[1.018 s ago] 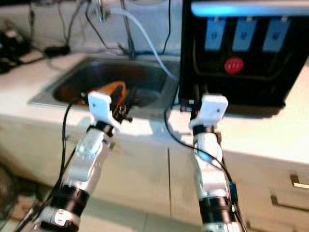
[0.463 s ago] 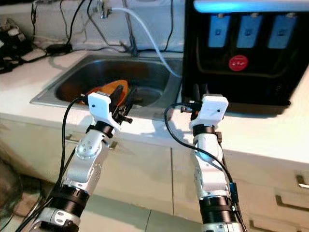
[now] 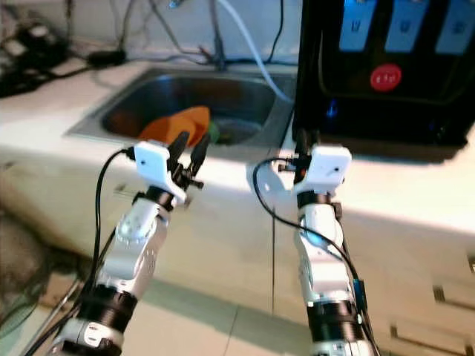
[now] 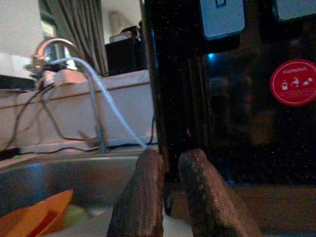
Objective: Kitchen organization
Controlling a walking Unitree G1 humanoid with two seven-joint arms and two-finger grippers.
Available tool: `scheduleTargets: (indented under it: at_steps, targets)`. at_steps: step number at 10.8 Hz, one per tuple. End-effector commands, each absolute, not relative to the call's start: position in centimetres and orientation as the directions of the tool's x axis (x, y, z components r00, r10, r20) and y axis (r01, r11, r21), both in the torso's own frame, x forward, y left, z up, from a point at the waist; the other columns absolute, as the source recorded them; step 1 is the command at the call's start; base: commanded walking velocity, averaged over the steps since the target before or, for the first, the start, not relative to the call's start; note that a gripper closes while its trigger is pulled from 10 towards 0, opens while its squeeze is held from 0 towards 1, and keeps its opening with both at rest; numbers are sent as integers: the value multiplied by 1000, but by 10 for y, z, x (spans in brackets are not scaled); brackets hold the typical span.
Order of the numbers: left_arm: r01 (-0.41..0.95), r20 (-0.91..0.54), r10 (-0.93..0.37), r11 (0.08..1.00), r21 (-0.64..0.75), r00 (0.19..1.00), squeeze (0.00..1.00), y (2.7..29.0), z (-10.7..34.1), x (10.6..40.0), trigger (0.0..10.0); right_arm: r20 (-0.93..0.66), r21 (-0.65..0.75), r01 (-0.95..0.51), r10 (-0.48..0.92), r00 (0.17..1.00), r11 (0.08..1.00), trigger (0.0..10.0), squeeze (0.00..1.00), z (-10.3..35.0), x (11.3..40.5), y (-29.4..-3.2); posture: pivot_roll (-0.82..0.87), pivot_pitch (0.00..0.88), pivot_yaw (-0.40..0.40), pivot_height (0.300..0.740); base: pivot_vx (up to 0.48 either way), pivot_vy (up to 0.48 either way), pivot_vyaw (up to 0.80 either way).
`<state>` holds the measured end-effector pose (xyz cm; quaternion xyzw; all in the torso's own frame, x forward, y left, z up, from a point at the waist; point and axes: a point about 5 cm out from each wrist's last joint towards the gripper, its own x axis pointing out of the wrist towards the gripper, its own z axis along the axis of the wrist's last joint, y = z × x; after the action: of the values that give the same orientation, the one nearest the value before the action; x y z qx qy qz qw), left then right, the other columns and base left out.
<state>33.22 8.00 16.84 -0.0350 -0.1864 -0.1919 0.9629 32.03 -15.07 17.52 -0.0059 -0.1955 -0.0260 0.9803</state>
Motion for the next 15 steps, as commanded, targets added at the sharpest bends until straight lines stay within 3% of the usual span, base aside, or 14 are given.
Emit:
scheduleTargets:
  at_steps: [1, 6, 9, 12, 15]
  targets:
    - [366, 382, -335, 930, -10, 862, 0, 87, 169, 332, 10000, 382, -1, 44, -40, 923, 999, 10000, 0, 175, 320, -149, 35, 0, 125, 740, -304, 0, 0]
    - [363, 363, -333, 932, -14, 870, 0, 88, 166, 333, 10000, 385, -4, 42, -37, 922, 999, 10000, 0, 175, 320, -149, 29, 0, 123, 740, -235, 0, 0]
    - [397, 247, -384, 918, -2, 890, 0, 91, 141, 333, 10000, 351, -2, 51, -47, 935, 999, 10000, 0, 164, 320, -153, 25, 0, 124, 740, 0, 0, 0]
    - [409, 36, -408, 913, -6, 912, 0, 106, 89, 324, 10000, 174, -29, 67, -61, 983, 997, 10000, 0, 115, 315, -166, 26, 0, 120, 740, 0, 0, 0]
    - [330, -238, -316, 944, 20, 919, 0, 135, 29, 303, 10000, -176, -37, 93, -98, 979, 995, 10000, 0, 32, 290, -187, 25, 0, 118, 740, 0, 0, 0]
